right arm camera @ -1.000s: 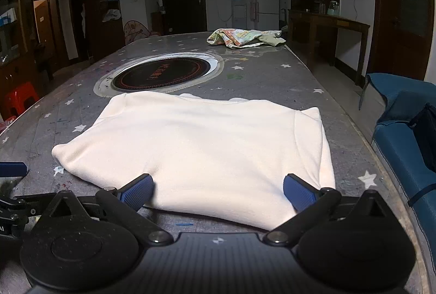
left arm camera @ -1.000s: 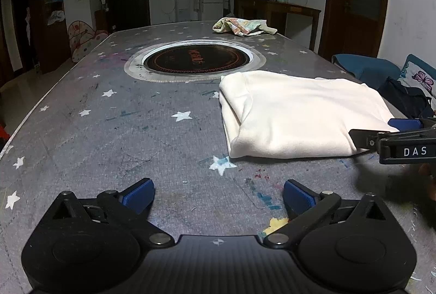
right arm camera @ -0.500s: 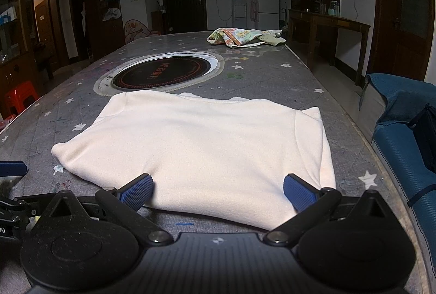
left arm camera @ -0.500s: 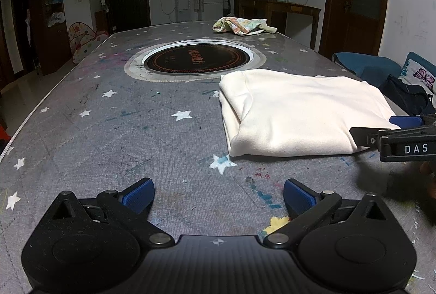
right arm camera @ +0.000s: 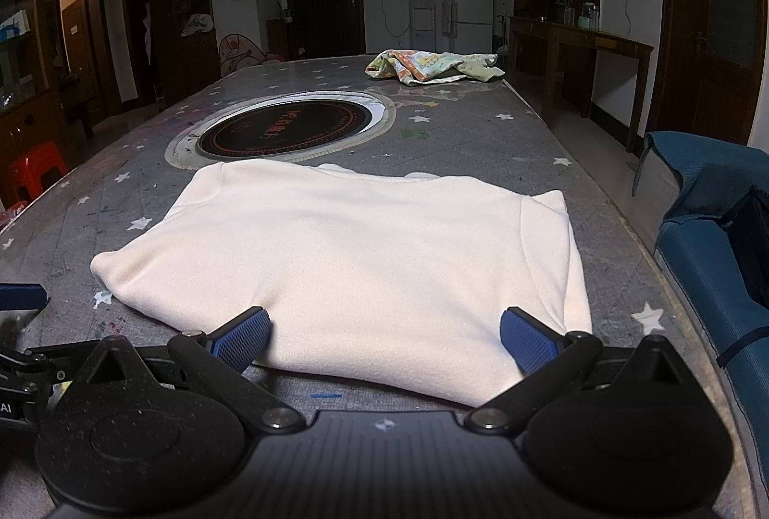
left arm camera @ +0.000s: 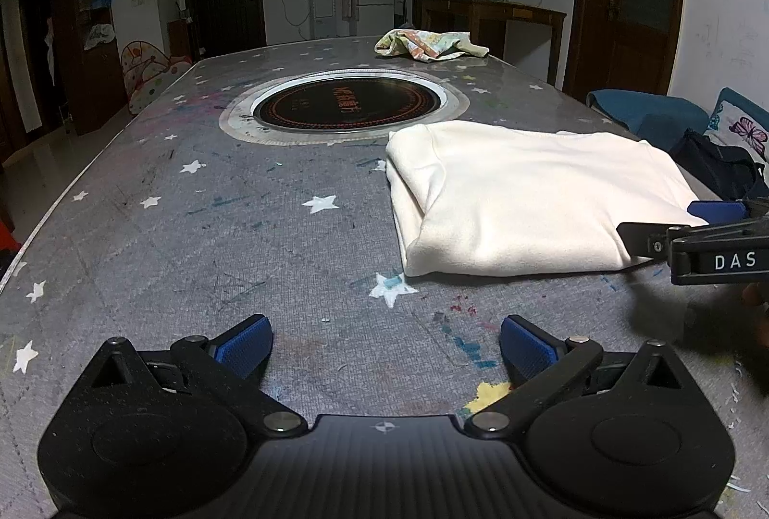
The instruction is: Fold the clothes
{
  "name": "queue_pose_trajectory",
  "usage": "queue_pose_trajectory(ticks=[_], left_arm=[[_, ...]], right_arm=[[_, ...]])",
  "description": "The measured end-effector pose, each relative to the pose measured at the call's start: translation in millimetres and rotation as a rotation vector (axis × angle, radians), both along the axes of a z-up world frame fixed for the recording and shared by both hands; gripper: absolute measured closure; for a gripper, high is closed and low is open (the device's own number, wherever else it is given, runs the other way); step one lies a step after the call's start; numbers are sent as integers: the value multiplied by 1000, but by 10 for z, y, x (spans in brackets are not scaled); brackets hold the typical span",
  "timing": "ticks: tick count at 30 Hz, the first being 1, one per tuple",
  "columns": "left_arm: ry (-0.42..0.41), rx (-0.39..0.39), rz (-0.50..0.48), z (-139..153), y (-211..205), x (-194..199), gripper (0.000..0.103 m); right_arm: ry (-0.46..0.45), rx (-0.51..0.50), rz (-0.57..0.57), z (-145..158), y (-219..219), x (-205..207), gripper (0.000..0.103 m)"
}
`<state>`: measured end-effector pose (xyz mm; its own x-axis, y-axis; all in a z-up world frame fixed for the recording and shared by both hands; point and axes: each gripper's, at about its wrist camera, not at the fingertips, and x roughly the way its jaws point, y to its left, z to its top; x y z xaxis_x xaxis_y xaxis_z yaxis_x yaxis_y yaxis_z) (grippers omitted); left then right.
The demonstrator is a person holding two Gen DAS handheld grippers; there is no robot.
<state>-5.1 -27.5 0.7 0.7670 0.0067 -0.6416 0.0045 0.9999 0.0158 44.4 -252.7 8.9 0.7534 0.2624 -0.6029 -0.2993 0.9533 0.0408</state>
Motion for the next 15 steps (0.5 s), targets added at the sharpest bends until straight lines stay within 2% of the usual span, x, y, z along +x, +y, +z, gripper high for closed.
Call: queue_pose_trajectory(ticks=[15], left_arm=[[29, -4, 12, 56, -28, 1, 0]], right_arm=[[-20, 27, -13, 92, -18, -42, 0]])
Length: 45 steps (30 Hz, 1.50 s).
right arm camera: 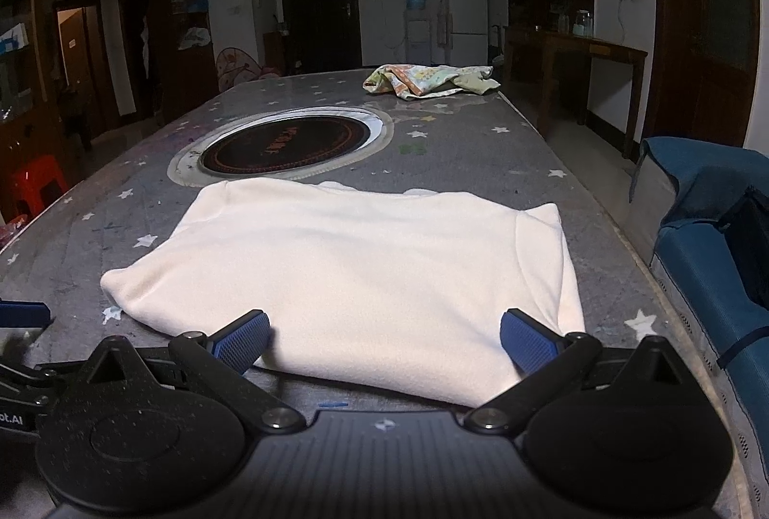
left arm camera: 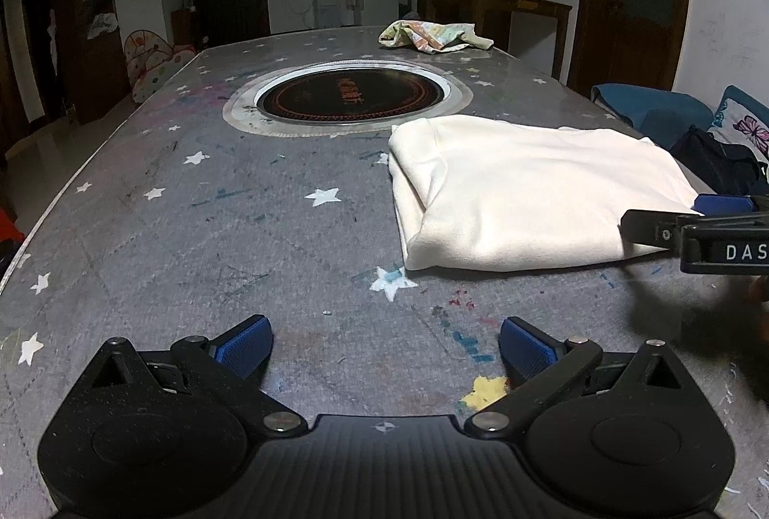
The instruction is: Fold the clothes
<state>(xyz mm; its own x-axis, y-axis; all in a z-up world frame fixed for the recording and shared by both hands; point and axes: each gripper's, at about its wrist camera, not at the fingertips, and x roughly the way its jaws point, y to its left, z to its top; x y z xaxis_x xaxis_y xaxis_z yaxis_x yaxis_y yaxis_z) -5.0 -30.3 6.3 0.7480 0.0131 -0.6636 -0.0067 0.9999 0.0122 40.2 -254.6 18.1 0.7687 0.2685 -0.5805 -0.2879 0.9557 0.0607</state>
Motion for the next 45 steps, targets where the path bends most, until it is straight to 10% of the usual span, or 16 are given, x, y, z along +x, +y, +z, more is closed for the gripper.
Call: queue_pose_trajectory(ticks=[45], left_arm=[[89, -103, -21, 207, -101, -52, 0]], right_arm=[[62, 43, -72, 158, -91, -496, 0]])
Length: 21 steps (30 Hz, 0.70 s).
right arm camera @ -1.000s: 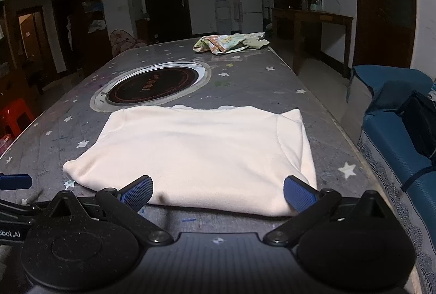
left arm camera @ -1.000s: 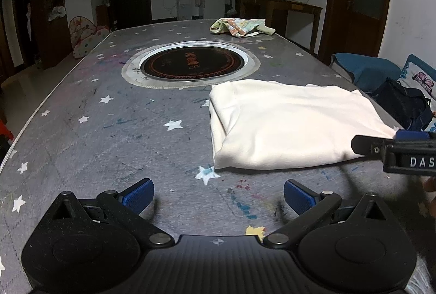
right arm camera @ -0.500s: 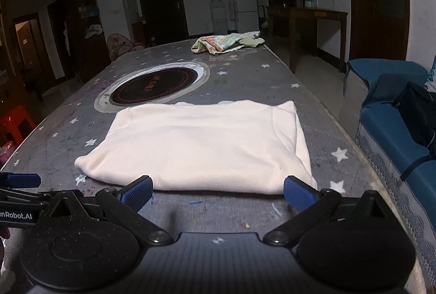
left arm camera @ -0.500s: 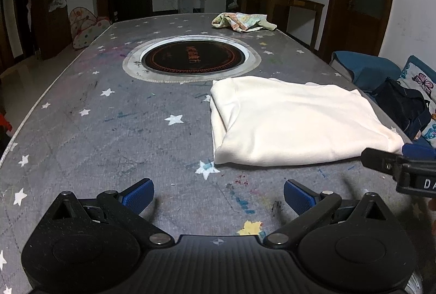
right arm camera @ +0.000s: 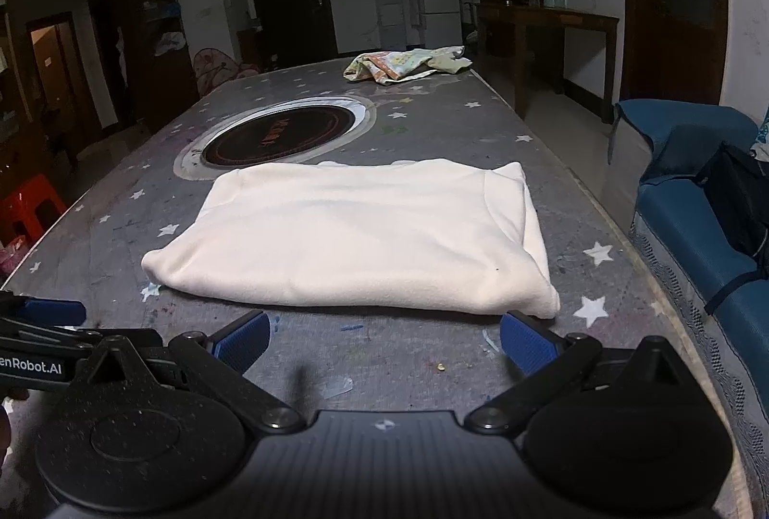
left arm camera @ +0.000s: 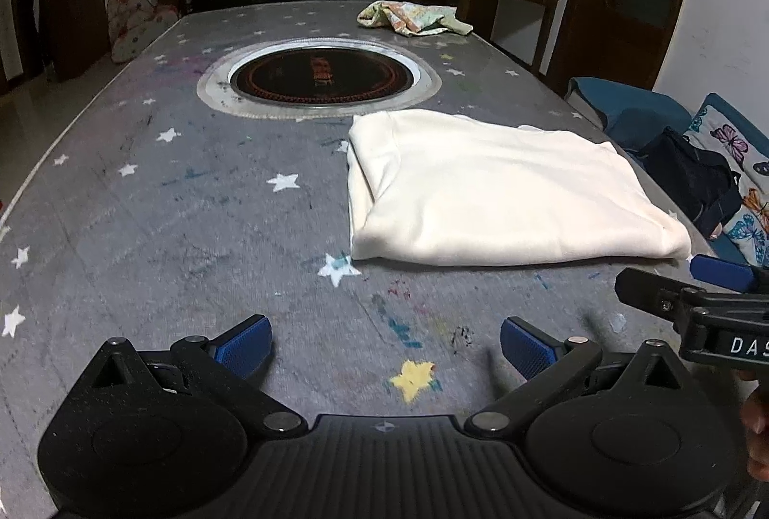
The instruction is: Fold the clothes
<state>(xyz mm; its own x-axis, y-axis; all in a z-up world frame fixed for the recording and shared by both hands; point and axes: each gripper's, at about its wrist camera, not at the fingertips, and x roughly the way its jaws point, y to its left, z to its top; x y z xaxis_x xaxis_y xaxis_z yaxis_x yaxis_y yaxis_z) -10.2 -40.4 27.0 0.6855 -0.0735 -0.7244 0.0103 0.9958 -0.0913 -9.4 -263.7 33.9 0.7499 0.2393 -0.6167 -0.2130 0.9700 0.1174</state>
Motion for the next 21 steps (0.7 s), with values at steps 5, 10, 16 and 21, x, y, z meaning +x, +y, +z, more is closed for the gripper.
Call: queue_pose_trajectory(ticks=[5, 10, 16, 21], left_arm=[[-6, 24, 0, 4, -26, -19, 0], [-19, 39, 3, 21, -40, -34, 0], [-19, 42, 7, 23, -41, -38, 0], [-16, 46, 10, 11, -59, -35, 0]], right_arm=[[4, 0, 1, -15, 12, -8, 0], [8, 5, -1, -40, 9, -36, 0], [6, 15, -4, -48, 3, -49, 0], [3, 21, -10, -52, -10, -60, 0]])
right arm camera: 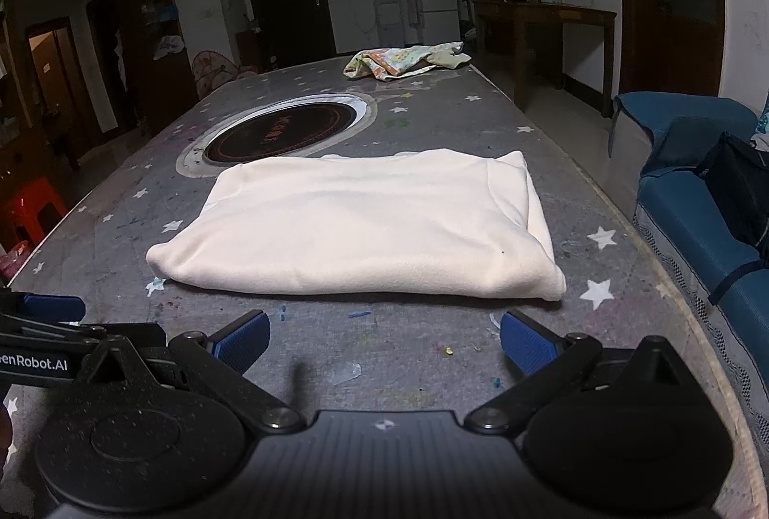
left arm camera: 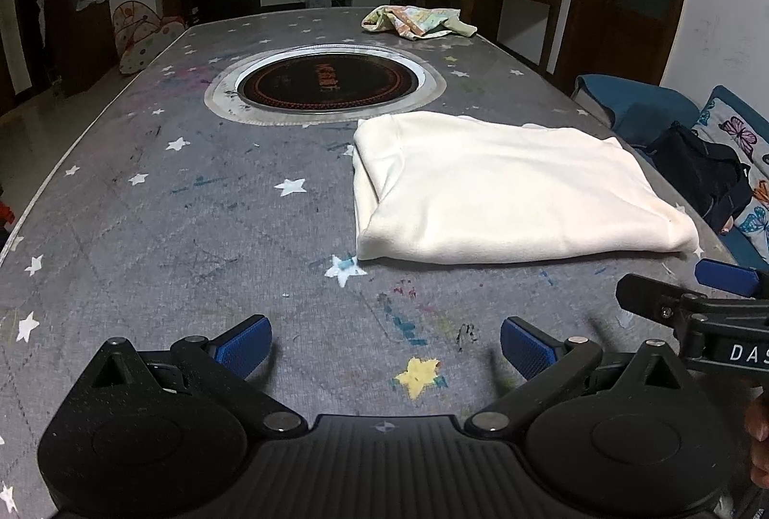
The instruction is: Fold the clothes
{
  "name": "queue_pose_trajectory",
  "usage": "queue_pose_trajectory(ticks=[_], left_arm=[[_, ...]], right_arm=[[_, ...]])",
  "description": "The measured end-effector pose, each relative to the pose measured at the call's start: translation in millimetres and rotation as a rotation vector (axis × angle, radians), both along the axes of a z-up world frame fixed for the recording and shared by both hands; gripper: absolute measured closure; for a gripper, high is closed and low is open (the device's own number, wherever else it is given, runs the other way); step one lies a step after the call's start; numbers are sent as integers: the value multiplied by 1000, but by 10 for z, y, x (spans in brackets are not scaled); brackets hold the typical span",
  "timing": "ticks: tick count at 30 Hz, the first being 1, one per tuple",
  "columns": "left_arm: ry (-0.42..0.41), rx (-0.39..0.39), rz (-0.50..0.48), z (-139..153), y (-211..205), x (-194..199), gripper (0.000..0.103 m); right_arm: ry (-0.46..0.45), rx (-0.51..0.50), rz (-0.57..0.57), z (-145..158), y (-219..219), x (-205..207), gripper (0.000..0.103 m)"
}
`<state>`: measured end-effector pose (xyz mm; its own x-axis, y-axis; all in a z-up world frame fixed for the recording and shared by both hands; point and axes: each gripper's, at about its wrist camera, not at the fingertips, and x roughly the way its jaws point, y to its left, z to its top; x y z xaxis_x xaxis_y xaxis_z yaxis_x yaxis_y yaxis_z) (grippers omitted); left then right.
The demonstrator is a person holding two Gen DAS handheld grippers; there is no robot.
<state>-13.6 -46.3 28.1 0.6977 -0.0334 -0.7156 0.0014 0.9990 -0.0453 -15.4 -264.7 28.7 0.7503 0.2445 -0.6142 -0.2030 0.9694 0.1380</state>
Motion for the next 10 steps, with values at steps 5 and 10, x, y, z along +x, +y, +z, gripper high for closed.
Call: queue_pose_trajectory(ticks=[5, 10], left_arm=[[-6, 4, -4, -1, -14, -3, 0], [-10, -1, -5, 4, -7, 8, 0]], right_arm=[[-1, 5, 8, -7, 25, -11, 0], [-2, 5, 17, -11, 69, -19, 0]])
